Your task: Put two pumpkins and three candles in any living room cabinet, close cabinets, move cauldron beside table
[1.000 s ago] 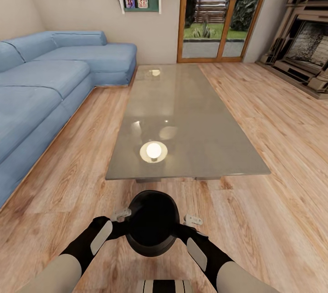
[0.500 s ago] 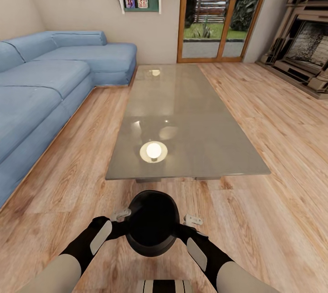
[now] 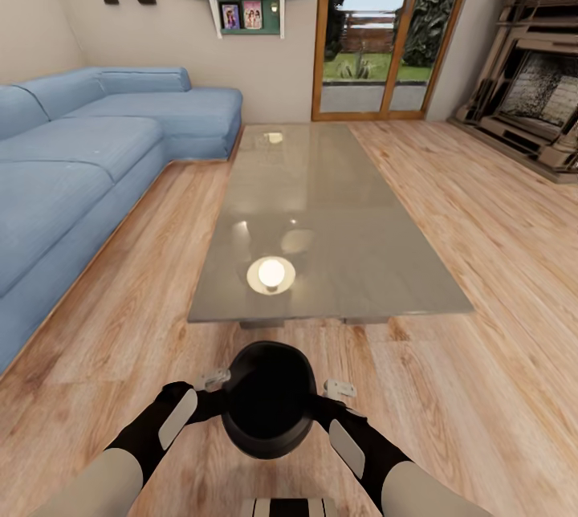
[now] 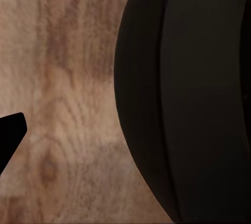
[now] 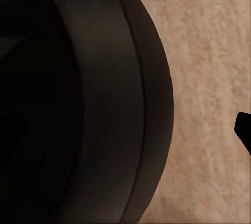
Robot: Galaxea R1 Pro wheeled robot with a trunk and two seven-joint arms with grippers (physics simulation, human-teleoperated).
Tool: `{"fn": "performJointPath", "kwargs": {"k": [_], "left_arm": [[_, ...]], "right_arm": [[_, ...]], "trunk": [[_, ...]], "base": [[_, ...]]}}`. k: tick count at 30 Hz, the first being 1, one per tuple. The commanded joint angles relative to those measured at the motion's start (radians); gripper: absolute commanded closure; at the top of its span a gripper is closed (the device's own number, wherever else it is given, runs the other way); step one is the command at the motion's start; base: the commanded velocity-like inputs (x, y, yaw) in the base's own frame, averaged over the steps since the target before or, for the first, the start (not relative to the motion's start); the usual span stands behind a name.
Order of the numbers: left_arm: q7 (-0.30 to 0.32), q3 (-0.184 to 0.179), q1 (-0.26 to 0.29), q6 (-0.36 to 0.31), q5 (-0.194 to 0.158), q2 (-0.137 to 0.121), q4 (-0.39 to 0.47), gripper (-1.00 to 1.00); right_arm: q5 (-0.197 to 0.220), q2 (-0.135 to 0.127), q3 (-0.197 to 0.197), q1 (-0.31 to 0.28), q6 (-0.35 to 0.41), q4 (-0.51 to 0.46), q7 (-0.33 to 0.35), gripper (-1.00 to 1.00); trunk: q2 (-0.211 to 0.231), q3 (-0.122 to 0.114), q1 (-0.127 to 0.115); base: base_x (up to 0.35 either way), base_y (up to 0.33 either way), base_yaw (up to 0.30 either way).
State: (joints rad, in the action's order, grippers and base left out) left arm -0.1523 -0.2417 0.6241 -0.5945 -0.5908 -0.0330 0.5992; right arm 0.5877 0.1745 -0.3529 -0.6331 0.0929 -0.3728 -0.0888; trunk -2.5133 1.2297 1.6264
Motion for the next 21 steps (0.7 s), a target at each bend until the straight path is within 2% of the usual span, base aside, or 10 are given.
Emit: {"fn": "performJointPath", "kwargs": {"k": [1,21], "left_arm": [[-0.009,-0.007,0.0,-0.002,-0.011,-0.001,0.002,-1.0],[-0.01,-0.007,0.0,-0.005,-0.011,-0.001,0.016,-1.0]], "right_arm": [[0.004,0.0,-0.005,0.0,0.004,-0.001,-0.008,-1.0],[0.003,0.0,-0.003,0.0,0.003,-0.002,-0.002,-1.0]], "trunk": [[0.0,-0.003,-0.001],[0.005,-0.081,-0.01]], "base": [[0.0,0.0,0.0],[-0.004,0.0,0.0]]}}
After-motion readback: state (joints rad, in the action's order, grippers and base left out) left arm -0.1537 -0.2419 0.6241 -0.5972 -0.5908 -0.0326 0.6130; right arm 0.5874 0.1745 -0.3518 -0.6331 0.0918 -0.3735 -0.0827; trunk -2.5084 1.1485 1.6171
